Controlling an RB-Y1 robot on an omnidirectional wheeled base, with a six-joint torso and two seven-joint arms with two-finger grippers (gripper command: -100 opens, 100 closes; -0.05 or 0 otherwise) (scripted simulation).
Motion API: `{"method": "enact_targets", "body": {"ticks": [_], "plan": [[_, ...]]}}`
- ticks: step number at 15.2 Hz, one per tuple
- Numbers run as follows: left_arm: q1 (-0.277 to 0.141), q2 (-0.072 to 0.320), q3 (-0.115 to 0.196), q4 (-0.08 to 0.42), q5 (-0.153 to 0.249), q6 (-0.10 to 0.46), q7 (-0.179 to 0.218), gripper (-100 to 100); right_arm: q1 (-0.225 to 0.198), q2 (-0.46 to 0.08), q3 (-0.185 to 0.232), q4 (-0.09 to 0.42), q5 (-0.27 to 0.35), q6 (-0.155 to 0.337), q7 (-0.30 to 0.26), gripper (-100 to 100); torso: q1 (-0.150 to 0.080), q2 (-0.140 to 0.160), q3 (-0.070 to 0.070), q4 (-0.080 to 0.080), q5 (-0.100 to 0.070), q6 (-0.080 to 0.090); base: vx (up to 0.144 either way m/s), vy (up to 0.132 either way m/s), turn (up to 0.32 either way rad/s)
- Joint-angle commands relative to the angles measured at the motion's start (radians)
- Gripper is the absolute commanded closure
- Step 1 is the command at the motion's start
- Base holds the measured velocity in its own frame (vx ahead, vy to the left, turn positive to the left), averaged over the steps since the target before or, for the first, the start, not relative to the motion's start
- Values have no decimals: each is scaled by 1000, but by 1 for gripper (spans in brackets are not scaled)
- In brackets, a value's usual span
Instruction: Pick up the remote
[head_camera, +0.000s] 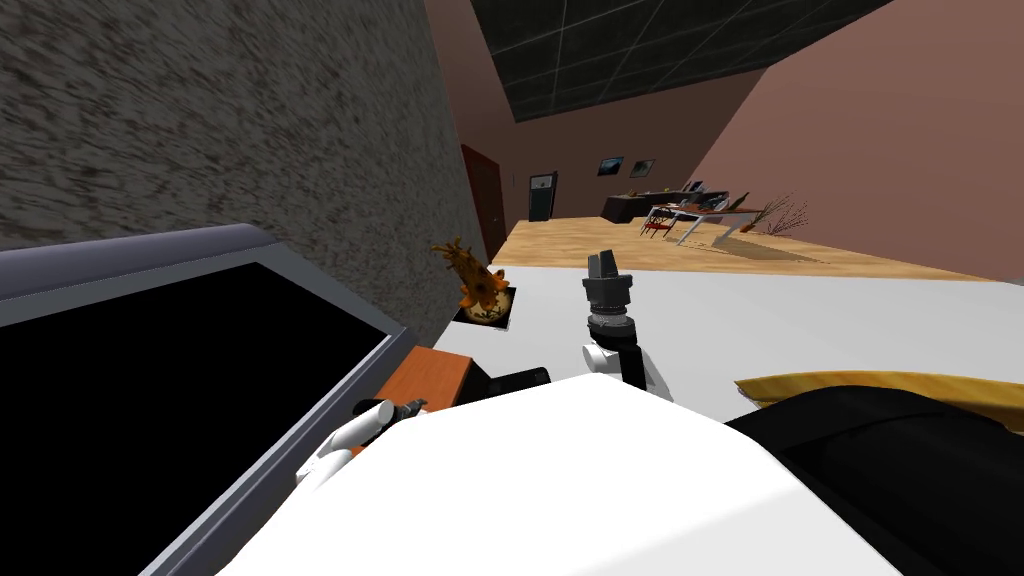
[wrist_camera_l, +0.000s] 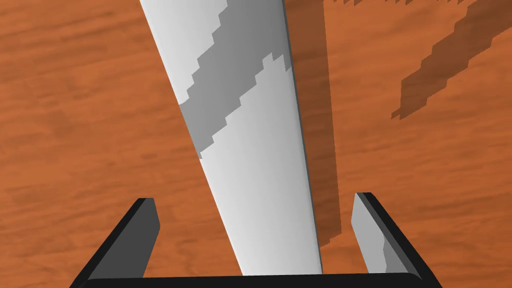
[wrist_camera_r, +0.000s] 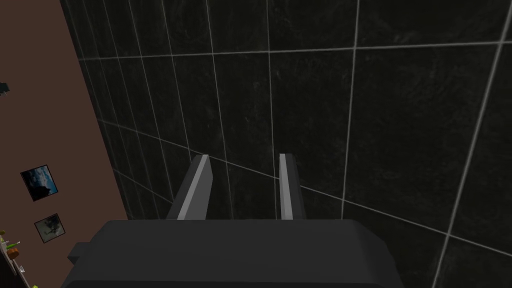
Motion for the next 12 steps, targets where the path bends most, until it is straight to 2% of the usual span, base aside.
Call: {"method": "enact_targets", "body": {"ticks": [1, 2, 3, 4, 7, 8, 9, 12], "plan": [[1, 0, -5, 21, 20, 36, -15, -100, 0, 0, 0, 0, 0, 0, 0, 0, 0, 0, 0, 0, 0, 0, 34, 11, -110], [1, -3, -7, 29, 24, 43, -19, -100, 0, 0, 0, 0, 0, 0, 0, 0, 0, 0, 0, 0, 0, 0, 19, 6, -64], [-2, -3, -5, 22, 15, 27, -12, -100, 0, 0, 0, 0, 0, 0, 0, 0, 0, 1, 0, 0, 0, 0, 7, 1, -16], [-7, -31, -16, 45, -6, 6, 0, -100, 0, 0, 0, 0, 0, 0, 0, 0, -1, 1, 1, 0, 0, -1, -16, 17, -54], [-14, -66, -28, 73, -33, -28, 17, -100, 0, 0, 0, 0, 0, 0, 0, 0, 1, 4, 2, 1, 0, 0, -28, 29, -92], [-15, -52, -23, 67, -20, -13, 6, -100, 0, 0, 0, 0, 0, 0, 0, 0, 1, 4, 2, 1, 0, 0, -12, 11, -34], [-14, -55, -24, 68, -23, -18, 9, 100, 0, 0, 0, 0, 0, 0, 0, 0, 0, 4, 2, 1, 0, -1, 0, 0, 0], [-14, -54, -23, 69, -22, -18, 11, 100, 0, 0, 0, 0, 0, 0, 0, 0, -1, 3, 2, 1, 0, 1, 0, 0, 0]]}}
